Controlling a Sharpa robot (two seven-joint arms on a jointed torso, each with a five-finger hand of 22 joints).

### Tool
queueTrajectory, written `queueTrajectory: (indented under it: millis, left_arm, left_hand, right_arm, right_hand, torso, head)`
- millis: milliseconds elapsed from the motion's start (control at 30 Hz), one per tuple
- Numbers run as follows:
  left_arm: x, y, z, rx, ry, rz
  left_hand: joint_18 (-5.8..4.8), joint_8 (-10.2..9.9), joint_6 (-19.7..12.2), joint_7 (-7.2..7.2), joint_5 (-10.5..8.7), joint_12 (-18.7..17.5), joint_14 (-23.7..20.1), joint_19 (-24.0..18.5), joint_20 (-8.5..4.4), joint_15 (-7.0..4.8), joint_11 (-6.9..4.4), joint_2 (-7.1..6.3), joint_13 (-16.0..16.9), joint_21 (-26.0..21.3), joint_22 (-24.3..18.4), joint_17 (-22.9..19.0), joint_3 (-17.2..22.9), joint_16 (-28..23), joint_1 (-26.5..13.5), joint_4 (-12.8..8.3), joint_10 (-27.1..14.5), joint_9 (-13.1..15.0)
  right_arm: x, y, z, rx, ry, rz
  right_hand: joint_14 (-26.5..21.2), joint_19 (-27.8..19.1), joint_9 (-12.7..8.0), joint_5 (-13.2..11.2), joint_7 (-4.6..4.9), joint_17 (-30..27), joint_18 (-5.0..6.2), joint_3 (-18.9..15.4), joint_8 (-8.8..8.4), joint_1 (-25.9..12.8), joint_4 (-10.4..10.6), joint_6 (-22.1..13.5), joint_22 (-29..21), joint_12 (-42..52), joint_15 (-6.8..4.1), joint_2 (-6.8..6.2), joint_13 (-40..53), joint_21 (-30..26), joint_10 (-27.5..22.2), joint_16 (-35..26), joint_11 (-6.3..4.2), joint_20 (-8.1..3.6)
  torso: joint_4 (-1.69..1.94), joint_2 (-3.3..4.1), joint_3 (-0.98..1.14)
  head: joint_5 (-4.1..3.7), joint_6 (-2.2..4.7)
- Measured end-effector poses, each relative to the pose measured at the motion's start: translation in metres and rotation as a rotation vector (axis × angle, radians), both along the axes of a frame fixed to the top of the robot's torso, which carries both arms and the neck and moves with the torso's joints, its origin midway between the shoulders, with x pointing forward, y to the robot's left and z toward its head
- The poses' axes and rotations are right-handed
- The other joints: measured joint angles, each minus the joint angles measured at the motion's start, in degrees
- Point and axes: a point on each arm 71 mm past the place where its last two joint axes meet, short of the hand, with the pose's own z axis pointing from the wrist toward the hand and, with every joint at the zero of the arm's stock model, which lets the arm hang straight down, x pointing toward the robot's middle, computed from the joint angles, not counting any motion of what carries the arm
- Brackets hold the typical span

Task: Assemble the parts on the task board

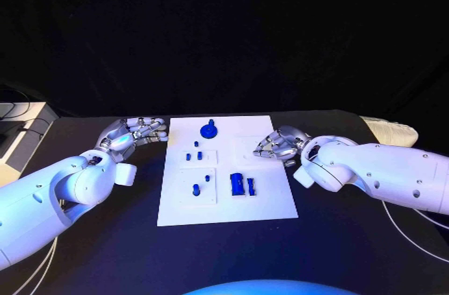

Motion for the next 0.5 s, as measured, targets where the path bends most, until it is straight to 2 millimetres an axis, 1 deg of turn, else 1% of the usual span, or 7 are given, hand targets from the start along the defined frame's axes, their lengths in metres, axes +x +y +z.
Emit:
queueTrajectory:
  millis: [67,133,167,200,267,400,500]
  left_arm:
    - [0.003,0.001,-0.002,-0.006,-0.005,0.024]
    - [0.006,0.002,-0.004,-0.011,-0.009,0.046]
    - [0.008,0.003,-0.005,-0.014,-0.012,0.061]
    - [0.009,0.003,-0.006,-0.016,-0.013,0.072]
    - [0.011,0.004,-0.008,-0.021,-0.017,0.097]
    - [0.016,0.005,-0.011,-0.029,-0.019,0.142]
    - [0.020,0.005,-0.015,-0.033,-0.018,0.171]
  left_hand:
    - [0.00,-0.53,-0.79,-0.27,0.00,-1.23,-0.74,-0.66,0.66,0.35,0.24,0.00,-0.08,-1.94,-1.29,-0.50,0.30,-2.65,0.00,0.30,0.24,-0.19]
    - [0.00,-1.16,-1.79,-0.56,0.00,-2.15,-1.68,-1.12,1.12,0.84,0.32,0.00,-0.08,-3.34,-2.24,-0.91,0.43,-4.70,0.00,0.43,0.31,-0.54]
    - [0.01,-1.49,-2.28,-0.81,0.00,-2.70,-2.26,-1.40,1.41,1.07,0.32,0.00,-0.13,-4.17,-2.83,-1.19,0.46,-5.85,0.00,0.46,0.31,-0.73]
    - [0.00,-1.79,-2.69,-0.84,0.00,-3.07,-2.54,-1.40,1.41,1.35,0.48,0.00,-0.16,-4.71,-3.20,-1.36,0.46,-6.59,0.00,0.46,0.15,-0.88]
    - [0.00,-2.66,-3.73,-1.45,0.00,-3.42,-3.98,-2.38,2.39,2.38,2.01,0.00,-0.26,-6.84,-4.66,-2.10,0.46,-8.95,0.00,0.46,-2.05,-1.31]
    - [-0.01,-3.11,-3.90,-1.63,0.00,-3.41,-5.50,-3.82,3.00,3.28,2.84,0.00,-0.26,-9.73,-6.69,-3.18,-0.46,-11.78,0.00,0.21,-5.15,-1.70]
    - [-0.01,-3.12,-3.90,-1.63,0.00,-3.41,-5.69,-3.86,3.05,3.47,2.96,0.00,-0.26,-10.85,-7.64,-3.72,-0.76,-12.93,0.00,0.09,-5.89,-1.83]
  right_arm:
    - [0.013,-0.003,0.001,0.063,-0.047,-0.021]
    - [0.024,-0.006,0.002,0.112,-0.085,-0.043]
    - [0.031,-0.008,0.003,0.143,-0.109,-0.059]
    - [0.035,-0.009,0.004,0.165,-0.125,-0.069]
    - [0.044,-0.011,0.005,0.211,-0.155,-0.095]
    - [0.057,-0.012,0.001,0.279,-0.193,-0.138]
    - [0.062,-0.012,-0.005,0.315,-0.211,-0.161]
  right_hand:
    - [-1.45,-4.21,-0.19,0.32,0.64,-7.28,2.57,1.31,-0.14,1.16,-0.56,-0.86,-0.66,-12.35,0.77,0.15,-0.42,-16.70,-6.12,-6.76,0.49,0.43]
    - [-5.90,-9.24,-0.85,0.31,0.93,-17.35,4.88,3.22,-0.61,2.08,-1.08,-2.04,-7.14,-28.82,1.23,0.46,-8.38,-34.77,-13.78,-15.78,1.22,0.88]
    - [-8.74,-10.76,-1.37,-0.24,0.92,-24.02,5.59,4.83,-0.61,2.91,-1.67,-2.33,-10.74,-37.88,1.33,0.51,-14.38,-41.58,-16.64,-22.40,1.46,1.13]
    - [-11.86,-12.01,-1.78,-1.26,1.00,-29.79,5.60,6.50,-0.92,3.78,-2.33,-2.42,-13.12,-43.14,1.61,0.45,-18.83,-44.91,-18.09,-28.93,1.62,1.32]
    - [-14.86,-13.90,-2.80,-2.55,1.41,-36.72,5.61,9.38,-1.69,4.45,-3.79,-2.66,-18.52,-52.86,2.35,0.13,-29.62,-50.51,-18.36,-40.04,1.92,2.07]
    - [-17.79,-17.05,-4.59,-2.59,2.88,-43.24,5.61,11.71,-3.06,3.83,-6.12,-1.78,-26.82,-64.25,4.59,-0.05,-45.04,-57.51,-16.33,-53.84,3.51,4.17]
    - [-18.48,-18.88,-5.86,-2.59,3.52,-46.34,5.61,11.98,-4.07,2.69,-7.58,-2.02,-31.94,-68.53,5.54,0.53,-52.69,-58.61,-15.42,-59.99,4.42,5.35]
  torso:
    - [-0.12,-0.42,-0.08]
    - [-0.20,-0.78,-0.14]
    - [-0.26,-0.98,-0.14]
    - [-0.32,-1.12,-0.14]
    - [-0.41,-1.37,-0.13]
    - [-0.62,-1.93,-0.04]
    - [-0.70,-2.22,0.06]
  head:
    - [0.15,0.73]
    - [0.29,1.38]
    - [0.38,1.85]
    - [0.46,2.21]
    - [0.61,2.81]
    - [1.01,4.14]
    - [1.25,4.89]
